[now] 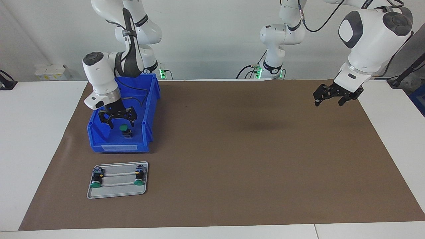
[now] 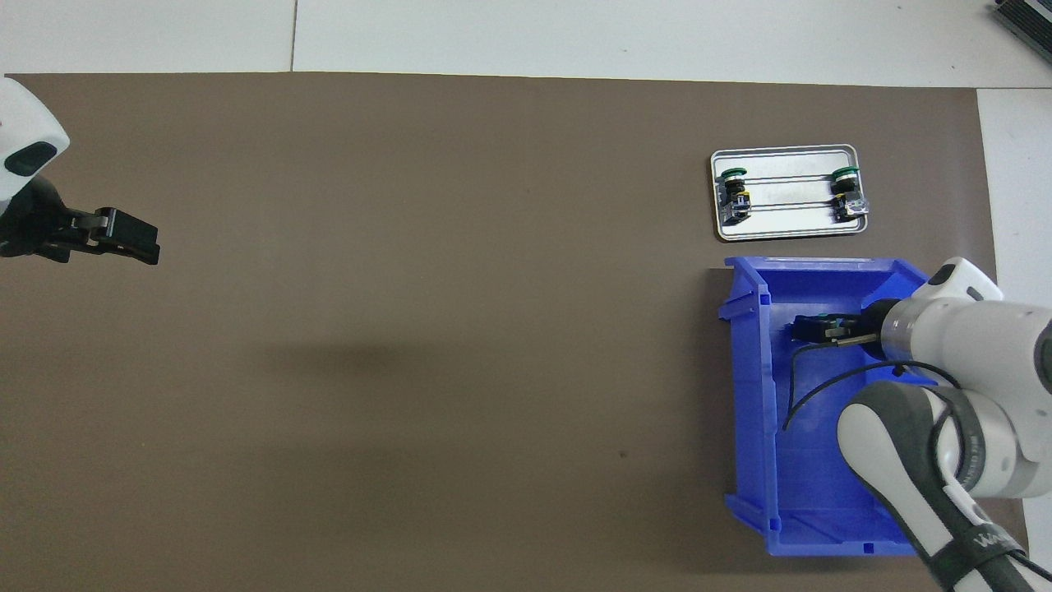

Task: Place and press button with both arms
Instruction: 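Lower the button into the blue bin and open the right gripper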

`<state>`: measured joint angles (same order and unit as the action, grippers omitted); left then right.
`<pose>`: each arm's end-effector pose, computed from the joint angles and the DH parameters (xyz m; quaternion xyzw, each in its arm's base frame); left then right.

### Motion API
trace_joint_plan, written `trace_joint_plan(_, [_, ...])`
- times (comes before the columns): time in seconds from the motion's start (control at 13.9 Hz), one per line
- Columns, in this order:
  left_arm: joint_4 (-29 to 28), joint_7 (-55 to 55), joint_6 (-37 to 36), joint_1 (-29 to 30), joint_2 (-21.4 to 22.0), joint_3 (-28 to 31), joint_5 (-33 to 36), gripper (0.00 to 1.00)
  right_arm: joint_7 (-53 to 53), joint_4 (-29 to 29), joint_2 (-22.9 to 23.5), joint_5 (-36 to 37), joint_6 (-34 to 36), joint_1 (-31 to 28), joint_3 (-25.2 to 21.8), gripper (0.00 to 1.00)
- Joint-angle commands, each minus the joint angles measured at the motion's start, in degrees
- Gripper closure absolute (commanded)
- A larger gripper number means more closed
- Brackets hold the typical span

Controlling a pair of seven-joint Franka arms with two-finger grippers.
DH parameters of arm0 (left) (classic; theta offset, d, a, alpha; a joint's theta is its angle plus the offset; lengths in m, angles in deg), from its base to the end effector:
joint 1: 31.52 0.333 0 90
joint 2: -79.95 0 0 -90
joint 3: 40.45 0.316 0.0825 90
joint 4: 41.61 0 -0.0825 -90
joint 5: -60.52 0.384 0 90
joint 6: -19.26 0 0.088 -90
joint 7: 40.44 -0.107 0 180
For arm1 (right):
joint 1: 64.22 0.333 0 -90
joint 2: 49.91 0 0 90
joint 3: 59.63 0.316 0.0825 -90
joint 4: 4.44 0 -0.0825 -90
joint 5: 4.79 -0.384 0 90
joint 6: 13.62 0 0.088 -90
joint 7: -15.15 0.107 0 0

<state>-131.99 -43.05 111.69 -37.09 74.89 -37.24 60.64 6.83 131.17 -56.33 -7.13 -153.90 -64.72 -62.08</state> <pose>0.5818 -0.0251 0.5748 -0.9987 0.0435 0.0262 0.0035 0.5027 -0.0260 0.3894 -0.9947 -0.0322 -0.0977 0.0073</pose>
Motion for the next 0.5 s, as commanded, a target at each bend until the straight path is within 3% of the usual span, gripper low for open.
trace_joint_plan(0.0, [-2.3,0.6,1.3,0.4,1.9,-0.4,0.9,0.00,2.7,-7.8,-0.4,-1.6,9.8,-1.0,0.6,0.00])
trace_joint_plan(0.43, [-2.3,0.6,1.3,0.5,1.8,-0.4,0.9,0.00,12.0,-25.0,0.4,2.9,30.0,-1.0,0.6,0.00])
